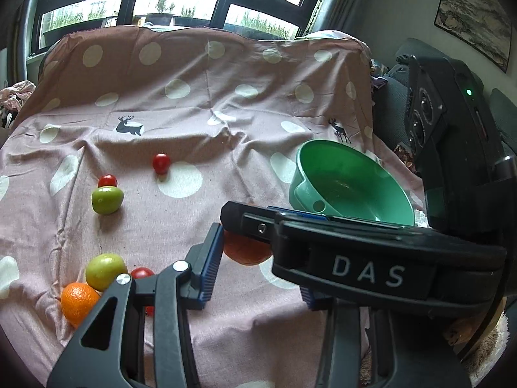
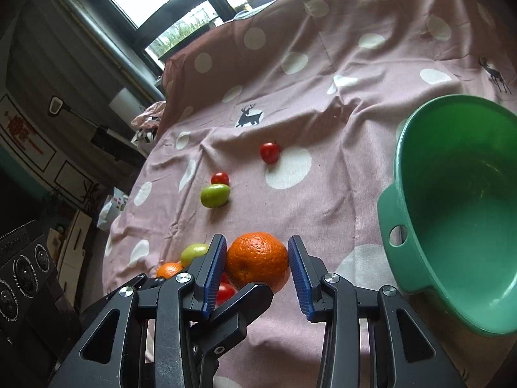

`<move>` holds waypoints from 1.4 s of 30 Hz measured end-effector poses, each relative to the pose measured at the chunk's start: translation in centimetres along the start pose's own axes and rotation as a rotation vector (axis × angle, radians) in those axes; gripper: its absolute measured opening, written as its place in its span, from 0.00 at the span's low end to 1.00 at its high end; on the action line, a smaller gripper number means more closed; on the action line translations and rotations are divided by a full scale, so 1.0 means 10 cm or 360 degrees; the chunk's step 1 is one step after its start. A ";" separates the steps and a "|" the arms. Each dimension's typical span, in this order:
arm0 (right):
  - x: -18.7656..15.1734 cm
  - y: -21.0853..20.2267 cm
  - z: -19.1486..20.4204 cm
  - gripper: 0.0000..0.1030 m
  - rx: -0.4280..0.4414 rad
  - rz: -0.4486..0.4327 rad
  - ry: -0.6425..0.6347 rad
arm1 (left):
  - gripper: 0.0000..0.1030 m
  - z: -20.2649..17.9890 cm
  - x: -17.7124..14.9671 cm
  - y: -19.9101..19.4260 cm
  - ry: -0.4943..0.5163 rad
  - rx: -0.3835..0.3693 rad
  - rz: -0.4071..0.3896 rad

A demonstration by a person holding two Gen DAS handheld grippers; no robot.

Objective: Organize fruits
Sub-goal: 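Lift the orange with the right gripper and carry it over the green bowl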

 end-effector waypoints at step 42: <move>0.26 -1.11 -0.88 0.41 -0.0273 -0.0413 0.0173 | 0.40 -1.41 0.40 0.34 0.0365 -0.0260 -0.0102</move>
Point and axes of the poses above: each gripper's, at about its wrist camera, not at the fingertips, and y roughly the way its jaws point, z to its left, x to its top, the point moved 5 cm from there along y, roughly the way its jaws point, and after that the axes turned 12 degrees about x, right-handed, at the moved point
